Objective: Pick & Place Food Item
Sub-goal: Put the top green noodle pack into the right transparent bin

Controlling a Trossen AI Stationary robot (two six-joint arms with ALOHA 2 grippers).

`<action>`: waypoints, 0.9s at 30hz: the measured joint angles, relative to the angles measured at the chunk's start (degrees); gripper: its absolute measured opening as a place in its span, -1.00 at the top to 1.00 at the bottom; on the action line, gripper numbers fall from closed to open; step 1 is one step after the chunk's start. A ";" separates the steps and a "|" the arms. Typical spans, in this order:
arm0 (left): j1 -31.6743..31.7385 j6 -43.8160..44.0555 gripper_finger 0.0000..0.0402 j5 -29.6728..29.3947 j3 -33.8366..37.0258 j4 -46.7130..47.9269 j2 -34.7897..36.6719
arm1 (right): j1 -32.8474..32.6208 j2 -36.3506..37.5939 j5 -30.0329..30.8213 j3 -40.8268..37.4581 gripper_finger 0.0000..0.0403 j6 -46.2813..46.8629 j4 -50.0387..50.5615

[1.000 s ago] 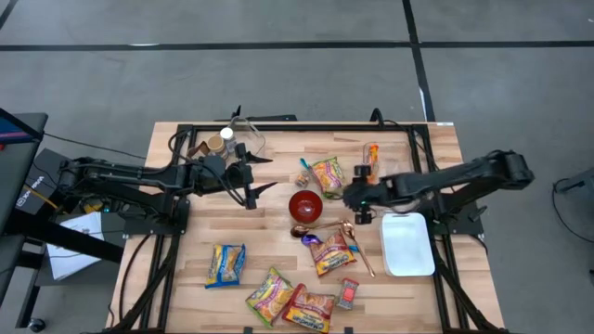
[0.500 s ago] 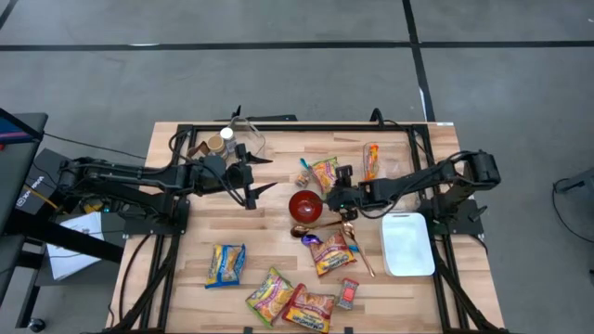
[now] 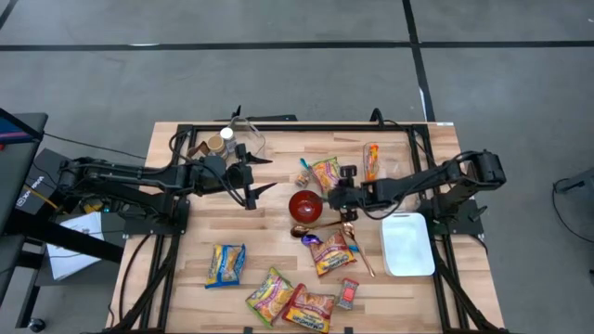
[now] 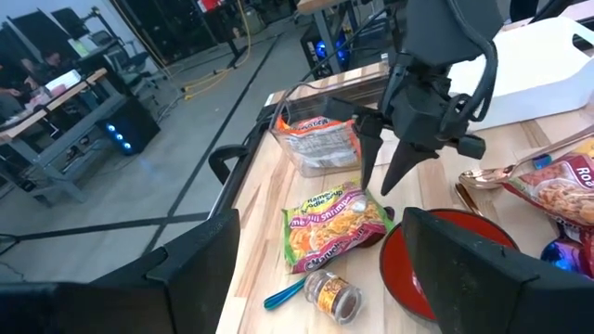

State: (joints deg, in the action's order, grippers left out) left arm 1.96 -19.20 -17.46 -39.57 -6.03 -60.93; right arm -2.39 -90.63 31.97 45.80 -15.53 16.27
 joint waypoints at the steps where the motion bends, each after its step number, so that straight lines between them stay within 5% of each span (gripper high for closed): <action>1: 0.00 0.00 -0.48 0.01 0.00 0.02 0.00 | -0.35 -0.07 0.00 0.00 0.47 0.33 0.22; 9: 0.00 0.09 -0.48 0.28 0.00 0.06 0.00 | -3.62 -0.50 0.02 -0.43 0.47 -1.39 1.37; 18: -0.04 0.13 -0.48 4.38 0.00 -0.01 0.00 | -5.48 -0.55 6.69 -2.54 0.47 -4.76 -2.34; 27: -0.02 0.15 -0.48 4.36 0.00 -0.01 0.00 | -4.09 -0.55 4.01 -2.54 0.47 -4.61 -3.76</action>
State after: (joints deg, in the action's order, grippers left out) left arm 1.93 -19.05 -13.10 -39.57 -6.04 -60.93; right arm -6.48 -91.18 35.98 43.27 -20.14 12.51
